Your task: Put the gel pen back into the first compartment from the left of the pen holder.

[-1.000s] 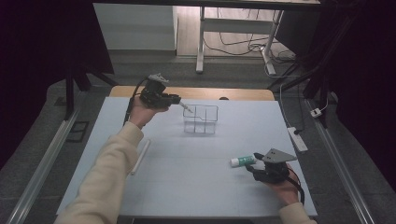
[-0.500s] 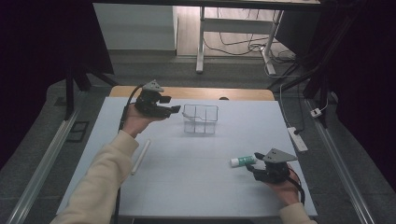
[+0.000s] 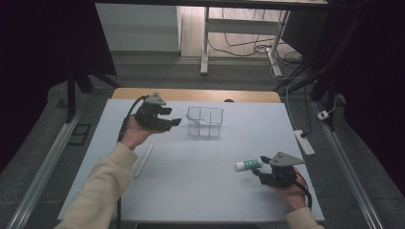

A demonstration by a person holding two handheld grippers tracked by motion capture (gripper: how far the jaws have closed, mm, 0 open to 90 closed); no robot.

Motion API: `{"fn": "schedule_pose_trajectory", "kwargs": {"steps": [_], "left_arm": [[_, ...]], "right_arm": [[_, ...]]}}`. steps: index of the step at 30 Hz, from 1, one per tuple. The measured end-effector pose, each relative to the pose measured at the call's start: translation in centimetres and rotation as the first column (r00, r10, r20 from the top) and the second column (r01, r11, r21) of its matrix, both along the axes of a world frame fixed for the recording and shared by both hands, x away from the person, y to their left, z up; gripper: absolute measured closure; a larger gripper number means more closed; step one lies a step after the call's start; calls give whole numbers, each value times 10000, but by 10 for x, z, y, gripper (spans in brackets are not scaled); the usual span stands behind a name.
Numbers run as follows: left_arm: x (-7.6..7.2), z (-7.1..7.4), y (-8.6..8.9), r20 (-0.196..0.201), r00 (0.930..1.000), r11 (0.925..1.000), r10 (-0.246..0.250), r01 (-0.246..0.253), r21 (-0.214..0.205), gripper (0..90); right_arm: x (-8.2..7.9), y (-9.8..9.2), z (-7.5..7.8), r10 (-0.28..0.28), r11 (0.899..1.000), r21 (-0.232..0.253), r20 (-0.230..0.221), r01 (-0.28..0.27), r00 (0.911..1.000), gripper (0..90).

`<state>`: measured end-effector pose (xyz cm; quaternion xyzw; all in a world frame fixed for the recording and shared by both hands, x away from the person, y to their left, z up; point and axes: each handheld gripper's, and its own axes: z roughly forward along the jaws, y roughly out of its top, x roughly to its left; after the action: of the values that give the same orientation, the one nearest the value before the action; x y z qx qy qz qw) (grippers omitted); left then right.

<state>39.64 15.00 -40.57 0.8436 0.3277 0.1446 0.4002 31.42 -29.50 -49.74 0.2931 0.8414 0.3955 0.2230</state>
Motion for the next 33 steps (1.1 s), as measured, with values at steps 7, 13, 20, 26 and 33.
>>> {"fn": "schedule_pose_trajectory", "kwargs": {"steps": [7, 13, 20, 26, 33], "left_arm": [[-7, -9, 4, -233, 9997, 9998, 98, -95, 157, 397], [-12, -15, 9, -386, 9991, 9998, 154, -149, 120, 397], [-18, -20, 15, -672, 9976, 9993, 139, -117, 343, 393], [-24, -22, 22, -851, 9959, 9989, 313, -282, 375, 393], [-33, -29, 31, -986, 9942, 9979, 429, -379, 519, 385]], "right_arm": [[0, 0, 0, 4, 10000, 4, 4, -4, 10000, 403], [0, 0, 0, 4, 10000, 5, 3, -4, 10000, 403], [0, 0, 0, -39, 10000, -43, 22, 39, 10000, 402], [0, -2, 0, 2, 10000, 27, 30, -2, 10000, 403], [0, -2, 0, 0, 10000, 18, 27, 0, 10000, 403]]}}
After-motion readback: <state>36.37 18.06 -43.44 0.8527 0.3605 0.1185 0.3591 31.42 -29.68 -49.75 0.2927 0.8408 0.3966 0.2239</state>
